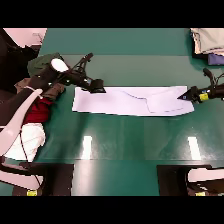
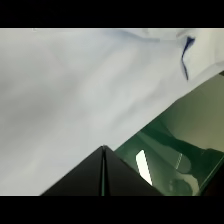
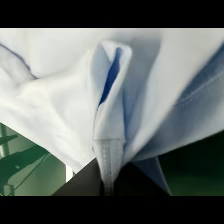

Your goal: Fold the shirts.

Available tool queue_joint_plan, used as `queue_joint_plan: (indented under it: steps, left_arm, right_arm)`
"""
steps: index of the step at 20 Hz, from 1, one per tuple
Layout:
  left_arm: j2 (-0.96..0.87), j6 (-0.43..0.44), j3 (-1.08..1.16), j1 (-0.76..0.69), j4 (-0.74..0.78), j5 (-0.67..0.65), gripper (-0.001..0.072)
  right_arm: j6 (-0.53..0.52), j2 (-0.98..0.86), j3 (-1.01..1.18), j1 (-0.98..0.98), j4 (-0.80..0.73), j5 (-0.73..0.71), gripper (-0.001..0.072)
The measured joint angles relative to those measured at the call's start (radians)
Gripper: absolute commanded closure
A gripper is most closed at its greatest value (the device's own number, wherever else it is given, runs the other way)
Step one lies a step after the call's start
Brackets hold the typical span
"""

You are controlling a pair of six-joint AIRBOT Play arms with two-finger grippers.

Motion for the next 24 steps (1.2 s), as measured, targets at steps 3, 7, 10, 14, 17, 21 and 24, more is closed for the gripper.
queue_joint_plan:
  steps: [3, 7, 10, 14, 17, 21, 24]
  left_arm:
    - [-0.11, -0.003, 0.123, -0.074, 0.001, 0.025, 0.0683]
    - [-0.291, -0.031, 0.319, -0.154, 0.002, 0.016, 0.0683]
    - [-0.389, -0.071, 0.409, -0.185, 0.002, 0.012, 0.0682]
    - [-0.447, -0.095, 0.453, -0.196, 0.015, 0.013, 0.0682]
    - [-0.455, -0.101, 0.479, -0.189, 0.025, -0.003, 0.0684]
    - [-0.401, -0.105, 0.502, -0.134, 0.132, -0.082, 0.0683]
    - [-0.32, -0.105, 0.508, -0.06, 0.259, -0.179, 0.0683]
  right_arm:
    - [0.08, 0.084, 0.081, 0.064, 0.003, 0.049, 0.0697]
    - [0.214, 0.14, 0.274, 0.195, 0.006, 0.092, 0.0697]
    - [0.291, 0.149, 0.408, 0.304, 0.006, 0.11, 0.0697]
    - [0.354, 0.112, 0.561, 0.438, 0.004, 0.12, 0.0697]
    - [0.378, 0.058, 0.653, 0.522, -0.006, 0.125, 0.0697]
    - [0.391, -0.011, 0.734, 0.606, -0.022, 0.137, 0.0697]
    - [0.391, -0.047, 0.752, 0.66, -0.027, 0.127, 0.0697]
